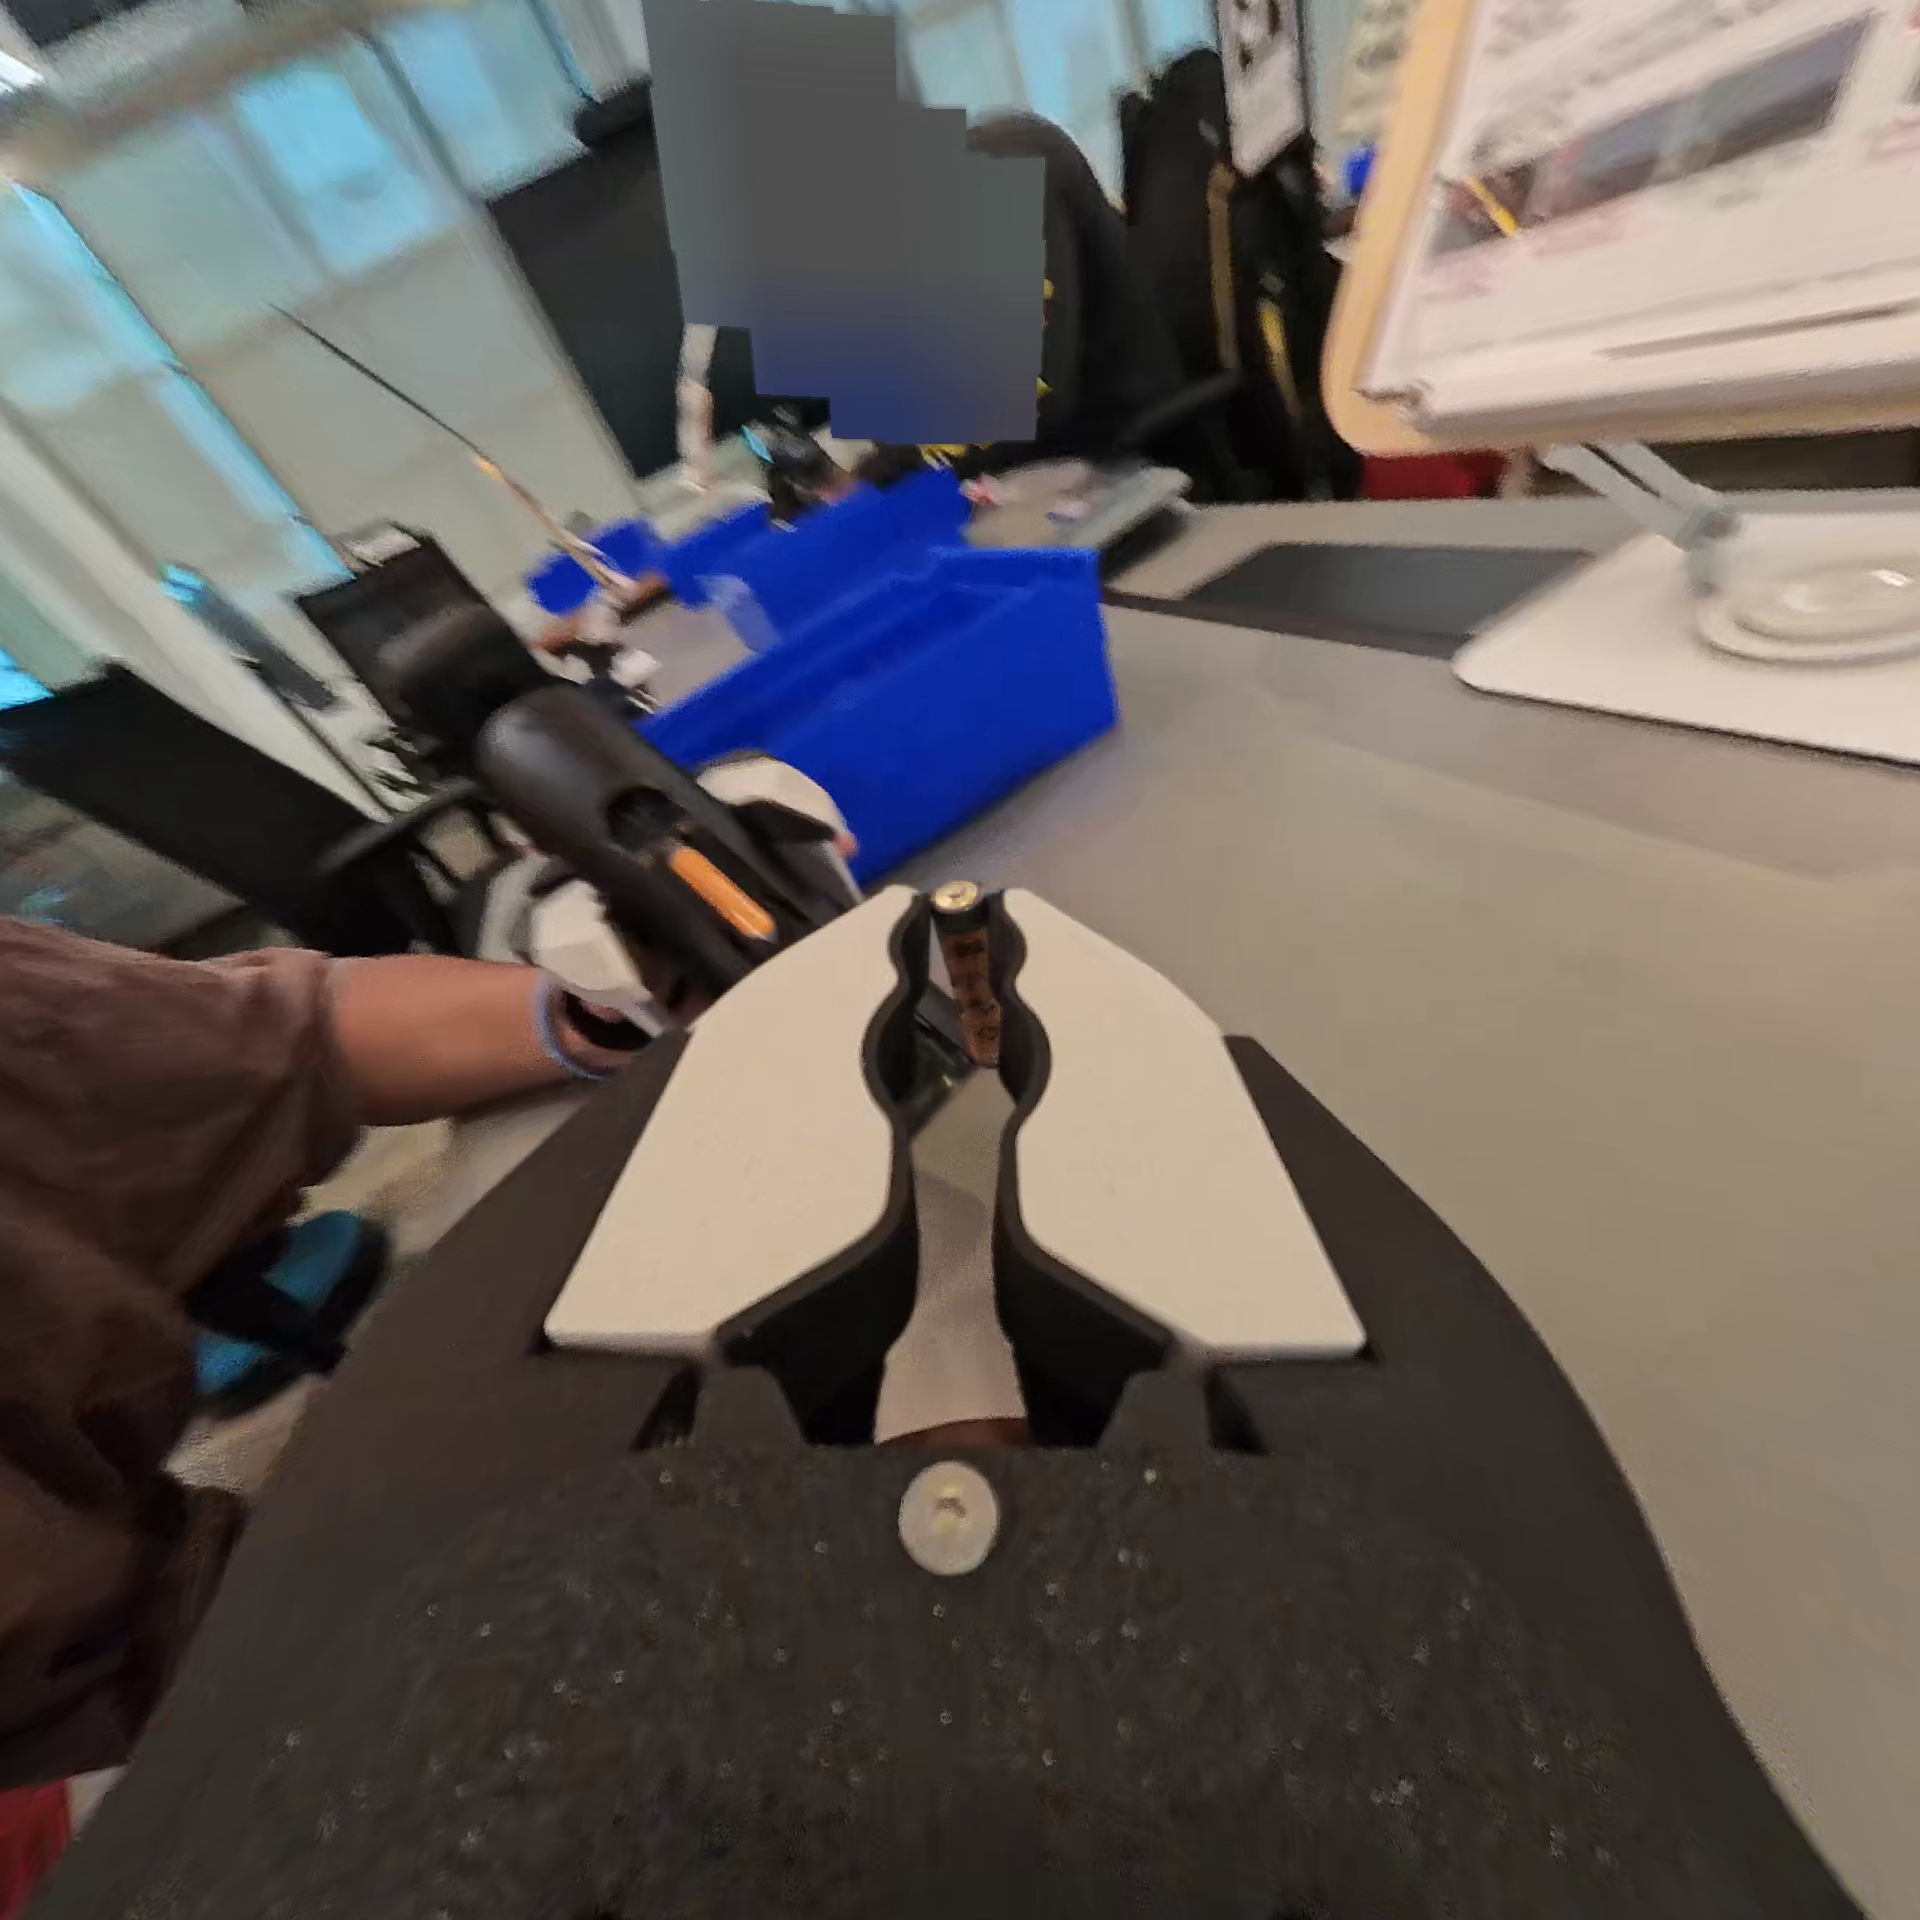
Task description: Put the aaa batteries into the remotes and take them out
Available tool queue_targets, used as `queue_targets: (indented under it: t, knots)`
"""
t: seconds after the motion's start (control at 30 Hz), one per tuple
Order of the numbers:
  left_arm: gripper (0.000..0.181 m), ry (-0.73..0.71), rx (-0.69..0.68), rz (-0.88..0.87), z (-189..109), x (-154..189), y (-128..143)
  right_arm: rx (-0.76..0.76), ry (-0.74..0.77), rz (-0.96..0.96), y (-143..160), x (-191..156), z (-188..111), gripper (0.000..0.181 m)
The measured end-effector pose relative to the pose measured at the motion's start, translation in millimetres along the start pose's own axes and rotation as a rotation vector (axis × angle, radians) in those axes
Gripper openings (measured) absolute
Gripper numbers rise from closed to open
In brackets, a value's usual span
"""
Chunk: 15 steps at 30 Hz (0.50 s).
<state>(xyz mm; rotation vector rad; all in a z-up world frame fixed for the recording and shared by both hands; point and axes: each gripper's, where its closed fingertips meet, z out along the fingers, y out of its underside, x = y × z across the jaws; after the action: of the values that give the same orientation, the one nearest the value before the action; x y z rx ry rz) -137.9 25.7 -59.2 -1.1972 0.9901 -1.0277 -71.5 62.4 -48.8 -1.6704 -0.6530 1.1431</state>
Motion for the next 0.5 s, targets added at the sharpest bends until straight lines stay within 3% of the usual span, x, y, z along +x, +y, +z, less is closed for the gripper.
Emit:
queue_targets:
  t: [0.1, 0.23, 0.3, 0.5]
  knots:
    - [0.060, -0.031, -0.010, 0.011, 0, -5, 2, -0.182, 0.209, -0.026, 22, 25, 3, 0.010]
    - [0.061, -0.039, -0.018, 0.001, 0, -8, 5, -0.533, 0.483, -0.130, 66, 69, -3, 0.011]
    - [0.061, -0.037, -0.026, 0.000, 1, -8, 6, -0.641, 0.482, -0.111, 82, 74, 0, 0.011]
    - [0.061, -0.023, -0.038, 0.011, 2, -3, 8, -0.719, 0.519, -0.066, 103, 90, 2, 0.010]
